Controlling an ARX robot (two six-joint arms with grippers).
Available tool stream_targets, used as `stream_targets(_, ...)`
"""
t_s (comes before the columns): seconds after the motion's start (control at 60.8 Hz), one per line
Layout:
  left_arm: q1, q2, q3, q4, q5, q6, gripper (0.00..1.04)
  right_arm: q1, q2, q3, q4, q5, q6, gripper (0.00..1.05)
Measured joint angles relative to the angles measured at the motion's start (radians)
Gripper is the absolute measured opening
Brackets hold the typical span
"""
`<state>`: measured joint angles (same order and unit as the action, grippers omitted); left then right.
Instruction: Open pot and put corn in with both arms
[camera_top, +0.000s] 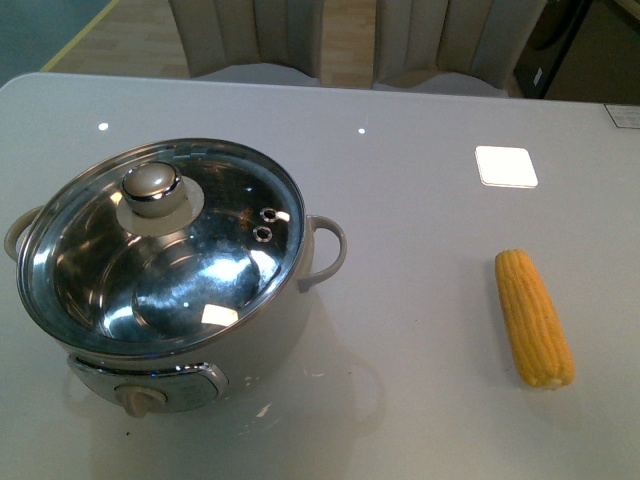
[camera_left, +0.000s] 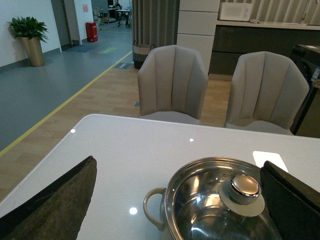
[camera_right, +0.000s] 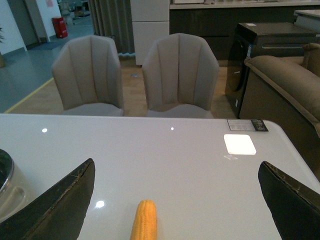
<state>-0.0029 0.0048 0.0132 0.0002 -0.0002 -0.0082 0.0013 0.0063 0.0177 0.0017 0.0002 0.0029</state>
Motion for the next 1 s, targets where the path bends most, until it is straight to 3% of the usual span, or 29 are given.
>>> stream_targets(0.066, -0.061, 0.079, 0.046, -0.122, -0.222, 0.09, 0.98, 0.0, 0.0, 0.0, 0.0, 0.001, 0.0, 0.96)
stream_targets(0.132, -0.097, 0.193, 0.078, -0.129, -0.32, 0.136, 0.98, 0.0, -0.001, 0.0, 0.0, 0.002, 0.0, 0.96)
stream_targets(0.526, -0.231, 0.986, 0.285, 0.464, -0.224, 0.061, 0.98, 0.0, -0.001, 0.0, 0.0, 0.0, 0.0, 0.96)
stream_targets(0.773, -0.289, 1.445, 0.397, 0.647, -0.158, -0.126, 0.98, 0.0, -0.001, 0.0, 0.0, 0.0, 0.0, 0.96)
stream_targets(1.003, -0.296, 1.7, 0.487, 0.701, -0.141, -0.166, 0.98, 0.0, -0.001, 0.0, 0.0, 0.0, 0.0, 0.96)
